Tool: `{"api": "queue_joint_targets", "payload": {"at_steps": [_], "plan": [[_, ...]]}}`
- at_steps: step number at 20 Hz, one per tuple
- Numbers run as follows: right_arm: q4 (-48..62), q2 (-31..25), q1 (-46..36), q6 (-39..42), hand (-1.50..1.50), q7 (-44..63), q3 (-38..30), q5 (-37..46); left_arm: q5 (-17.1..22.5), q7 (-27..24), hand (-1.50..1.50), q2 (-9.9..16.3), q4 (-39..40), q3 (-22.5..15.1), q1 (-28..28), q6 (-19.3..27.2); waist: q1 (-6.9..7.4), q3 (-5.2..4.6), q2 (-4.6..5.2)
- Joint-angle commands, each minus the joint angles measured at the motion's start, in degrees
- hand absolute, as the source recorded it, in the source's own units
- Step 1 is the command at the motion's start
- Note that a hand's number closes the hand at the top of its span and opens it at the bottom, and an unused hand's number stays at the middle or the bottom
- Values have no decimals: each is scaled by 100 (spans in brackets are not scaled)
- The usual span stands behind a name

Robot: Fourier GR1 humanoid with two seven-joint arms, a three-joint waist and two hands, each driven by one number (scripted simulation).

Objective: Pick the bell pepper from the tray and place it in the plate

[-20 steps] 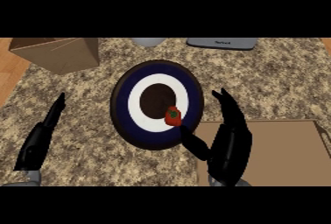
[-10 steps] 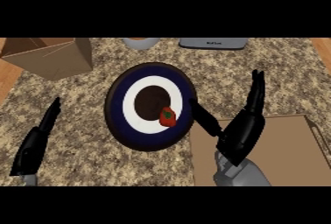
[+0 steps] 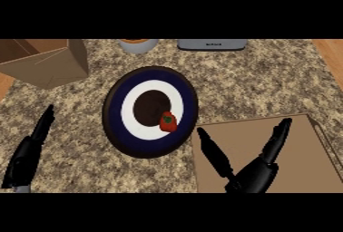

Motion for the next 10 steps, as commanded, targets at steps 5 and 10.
{"api": "queue_joint_targets", "payload": {"at_steps": [5, 10], "plan": [[-479, -433, 1458, -1231, -150, -560, 569, -200, -44, 68, 0, -98, -185, 21, 176, -31, -43, 1, -4], [-487, -195, 1947, -1248, -150, -1057, 981, -276, -150, 172, 0, -161, -349, -6, 210, 55, -87, 13, -27]]}}
